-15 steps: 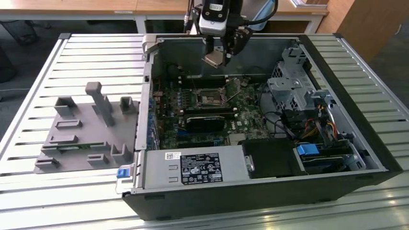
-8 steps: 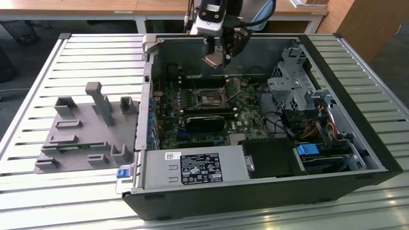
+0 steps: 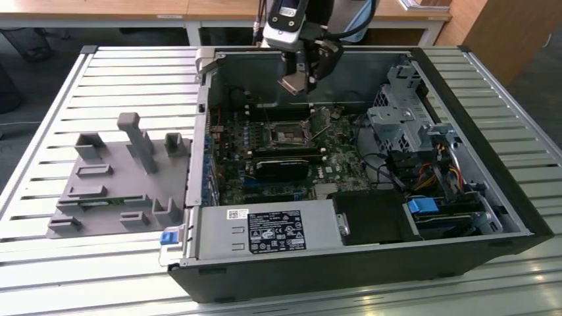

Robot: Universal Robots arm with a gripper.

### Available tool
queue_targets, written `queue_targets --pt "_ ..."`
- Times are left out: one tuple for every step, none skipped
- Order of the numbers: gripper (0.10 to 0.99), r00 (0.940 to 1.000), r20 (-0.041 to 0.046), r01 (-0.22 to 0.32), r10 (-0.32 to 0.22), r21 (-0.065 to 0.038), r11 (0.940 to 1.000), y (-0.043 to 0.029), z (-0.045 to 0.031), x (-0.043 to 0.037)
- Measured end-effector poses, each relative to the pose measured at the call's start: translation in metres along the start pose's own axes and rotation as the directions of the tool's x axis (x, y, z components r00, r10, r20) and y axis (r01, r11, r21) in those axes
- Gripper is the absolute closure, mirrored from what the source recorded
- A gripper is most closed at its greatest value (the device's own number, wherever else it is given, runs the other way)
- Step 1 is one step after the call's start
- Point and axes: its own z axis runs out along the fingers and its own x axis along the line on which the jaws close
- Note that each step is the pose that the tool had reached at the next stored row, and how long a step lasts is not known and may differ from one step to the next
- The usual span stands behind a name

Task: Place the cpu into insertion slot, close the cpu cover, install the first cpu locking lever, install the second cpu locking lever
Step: 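Place the cpu into insertion slot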

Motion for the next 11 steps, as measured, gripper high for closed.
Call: queue_targets --pt "0.545 1.0 0.0008 -0.01 0.01 0.0 1.0 0.0 0.0003 0.0" --pt "0.545 0.9998 0.0016 -0.019 0.019 0.0 0.9998 0.0 0.0006 0.0" --pt "0.545 0.9996 0.0025 -0.029 0.029 -0.001 0.9996 0.0 0.0009 0.0001" --pt "0.545 0.9993 0.0033 -0.038 0.038 -0.001 0.9993 0.0 0.0012 0.0001" --pt "0.545 0.9989 0.0041 -0.048 0.048 -0.001 0.9989 -0.0001 0.0015 0.0001" --pt "0.545 0.9984 0.0049 -0.057 0.057 -0.001 0.9984 -0.0001 0.0018 0.0001" --pt "0.545 0.9978 0.0056 -0.066 0.066 -0.001 0.9978 -0.0001 0.0021 0.0001" --pt "0.545 0.9972 0.0064 -0.075 0.075 -0.002 0.9972 -0.0001 0.0023 0.0001" --pt "0.545 0.9965 0.0071 -0.084 0.084 -0.002 0.9965 -0.0001 0.0026 0.0001" --pt "0.545 0.9956 0.008 -0.093 0.093 -0.002 0.9957 -0.0002 0.0029 0.0001" --pt "0.545 0.9948 0.0087 -0.102 0.102 -0.002 0.9948 -0.0002 0.0032 0.0001"
